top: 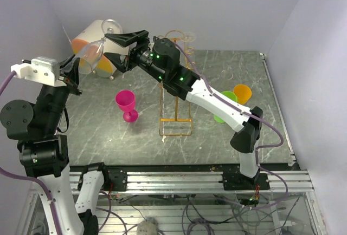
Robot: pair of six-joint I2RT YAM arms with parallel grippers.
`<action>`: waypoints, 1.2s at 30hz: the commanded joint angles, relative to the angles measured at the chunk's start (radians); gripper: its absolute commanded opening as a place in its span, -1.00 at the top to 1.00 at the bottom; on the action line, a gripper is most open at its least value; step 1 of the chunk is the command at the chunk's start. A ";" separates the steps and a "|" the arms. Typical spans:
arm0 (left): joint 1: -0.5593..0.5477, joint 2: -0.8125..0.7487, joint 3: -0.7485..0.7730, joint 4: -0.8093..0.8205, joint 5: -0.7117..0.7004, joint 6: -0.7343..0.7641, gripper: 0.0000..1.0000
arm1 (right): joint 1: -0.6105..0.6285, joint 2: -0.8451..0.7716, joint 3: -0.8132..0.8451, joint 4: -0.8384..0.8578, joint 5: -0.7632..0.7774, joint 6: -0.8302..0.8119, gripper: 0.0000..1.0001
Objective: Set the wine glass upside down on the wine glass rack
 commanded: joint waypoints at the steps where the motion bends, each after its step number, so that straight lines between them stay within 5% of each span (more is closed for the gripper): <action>1: 0.011 -0.015 -0.017 0.123 0.026 -0.020 0.86 | 0.002 -0.008 -0.016 -0.021 0.063 -0.002 -0.29; 14: 0.012 -0.032 -0.083 0.134 0.037 -0.012 0.86 | 0.008 0.092 0.109 -0.050 0.088 -0.019 0.12; 25: 0.011 -0.038 -0.127 0.149 0.047 -0.007 0.86 | 0.009 0.102 0.112 -0.025 0.101 -0.025 1.00; 36: 0.012 -0.054 -0.158 0.136 0.107 -0.045 0.86 | 0.007 0.143 0.140 0.023 0.090 -0.012 1.00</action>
